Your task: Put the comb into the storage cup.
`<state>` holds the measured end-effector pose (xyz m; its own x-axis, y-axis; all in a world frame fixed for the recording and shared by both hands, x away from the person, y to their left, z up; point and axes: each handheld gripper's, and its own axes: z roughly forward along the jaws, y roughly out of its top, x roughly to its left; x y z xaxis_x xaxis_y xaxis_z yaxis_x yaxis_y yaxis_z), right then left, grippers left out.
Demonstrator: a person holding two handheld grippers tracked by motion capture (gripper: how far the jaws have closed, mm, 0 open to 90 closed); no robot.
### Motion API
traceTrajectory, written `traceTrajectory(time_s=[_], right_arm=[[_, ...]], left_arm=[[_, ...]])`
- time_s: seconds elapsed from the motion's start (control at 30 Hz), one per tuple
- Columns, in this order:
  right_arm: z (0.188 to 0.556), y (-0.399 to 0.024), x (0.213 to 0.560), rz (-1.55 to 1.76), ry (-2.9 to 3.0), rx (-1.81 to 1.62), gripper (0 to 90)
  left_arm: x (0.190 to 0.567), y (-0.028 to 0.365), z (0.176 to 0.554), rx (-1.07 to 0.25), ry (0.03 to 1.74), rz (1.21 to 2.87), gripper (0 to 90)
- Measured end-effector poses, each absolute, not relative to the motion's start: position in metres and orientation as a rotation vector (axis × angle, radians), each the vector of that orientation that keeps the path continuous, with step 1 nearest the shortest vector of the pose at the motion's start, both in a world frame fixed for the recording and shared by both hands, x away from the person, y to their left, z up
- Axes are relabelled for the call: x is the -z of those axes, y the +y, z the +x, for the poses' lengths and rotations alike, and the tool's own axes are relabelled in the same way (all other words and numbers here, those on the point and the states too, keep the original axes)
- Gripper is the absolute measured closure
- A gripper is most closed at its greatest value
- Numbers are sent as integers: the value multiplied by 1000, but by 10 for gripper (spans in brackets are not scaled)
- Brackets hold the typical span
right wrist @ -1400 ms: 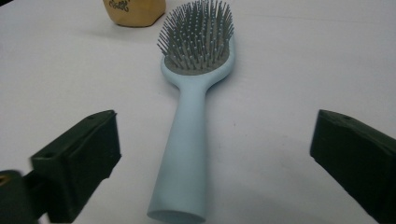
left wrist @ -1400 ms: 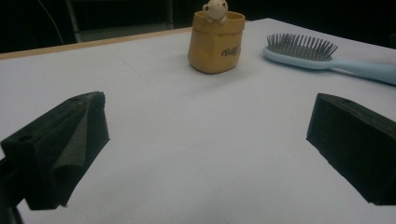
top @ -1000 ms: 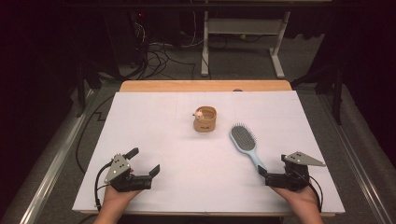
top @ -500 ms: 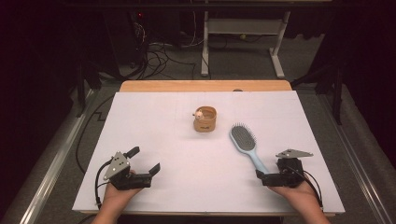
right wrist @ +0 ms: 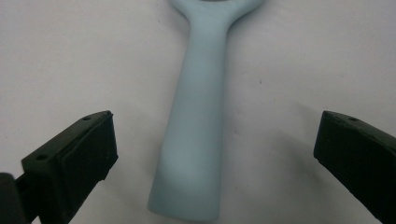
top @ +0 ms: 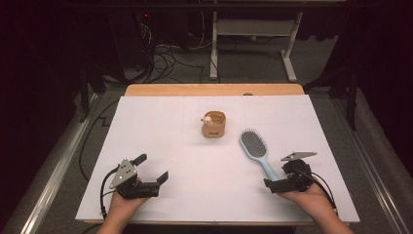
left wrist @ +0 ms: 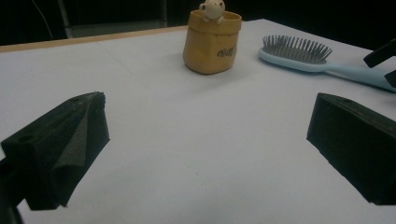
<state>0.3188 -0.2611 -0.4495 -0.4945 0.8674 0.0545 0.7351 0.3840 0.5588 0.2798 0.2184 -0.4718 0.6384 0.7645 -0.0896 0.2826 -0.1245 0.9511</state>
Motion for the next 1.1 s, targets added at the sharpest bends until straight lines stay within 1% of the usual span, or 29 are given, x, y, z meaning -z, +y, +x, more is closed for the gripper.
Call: traceTrajectory(time_s=[0.53,1.1], right_arm=[[365,-238,435,1409,2461,-668,1],[406,-213,441,1404,2471,-619,2]], left_arm=[[473,219,279,-519,859,1701,1],[473,219,279,-516,855,1705,1]])
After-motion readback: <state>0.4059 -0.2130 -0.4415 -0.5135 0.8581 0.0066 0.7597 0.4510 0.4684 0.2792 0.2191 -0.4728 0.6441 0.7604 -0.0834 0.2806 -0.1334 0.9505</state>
